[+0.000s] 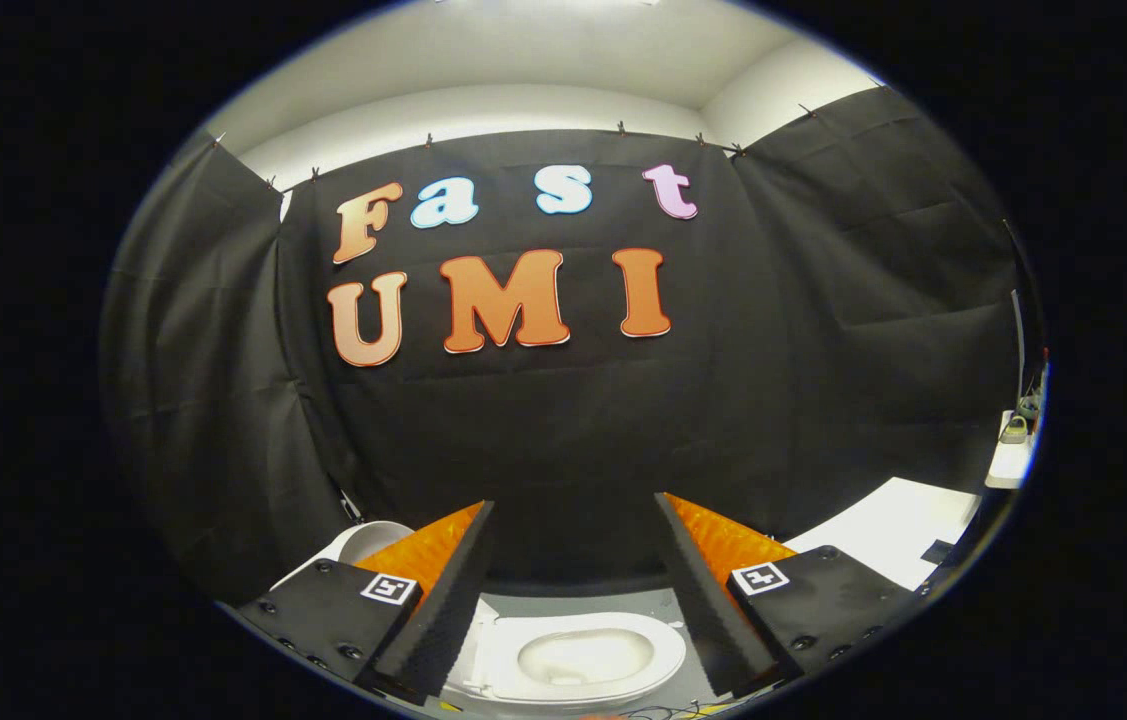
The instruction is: Open the toilet lid.
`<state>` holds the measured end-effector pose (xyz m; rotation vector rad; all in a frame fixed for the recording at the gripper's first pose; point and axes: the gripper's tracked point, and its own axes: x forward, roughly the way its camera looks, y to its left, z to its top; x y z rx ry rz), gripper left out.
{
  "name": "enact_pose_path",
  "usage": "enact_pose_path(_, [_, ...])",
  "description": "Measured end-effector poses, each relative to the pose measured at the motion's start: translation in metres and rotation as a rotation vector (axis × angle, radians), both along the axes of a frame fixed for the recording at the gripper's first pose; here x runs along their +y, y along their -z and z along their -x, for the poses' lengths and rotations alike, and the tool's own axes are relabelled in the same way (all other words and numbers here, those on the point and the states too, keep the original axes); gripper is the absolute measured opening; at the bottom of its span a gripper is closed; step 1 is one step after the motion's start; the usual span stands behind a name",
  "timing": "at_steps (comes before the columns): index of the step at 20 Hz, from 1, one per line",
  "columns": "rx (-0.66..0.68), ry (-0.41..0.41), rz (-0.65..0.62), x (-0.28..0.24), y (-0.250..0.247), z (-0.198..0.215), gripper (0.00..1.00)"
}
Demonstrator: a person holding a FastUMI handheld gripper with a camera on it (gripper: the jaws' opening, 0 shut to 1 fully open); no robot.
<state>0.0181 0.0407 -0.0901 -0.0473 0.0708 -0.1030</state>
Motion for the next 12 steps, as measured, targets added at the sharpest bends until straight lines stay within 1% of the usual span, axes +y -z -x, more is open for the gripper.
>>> enact_pose_path(6, [-0.009, 0.016, 0.005, -0.010, -0.003, 0.007, 0.98])
enact_pose_path(9, [0.005, -0.003, 0.011, -0.001, 0.005, 0.008, 0.98])
enact_pose_path(12, [0.000, -0.014, 0.022, 0.003, 0.002, 0.008, 0.99])
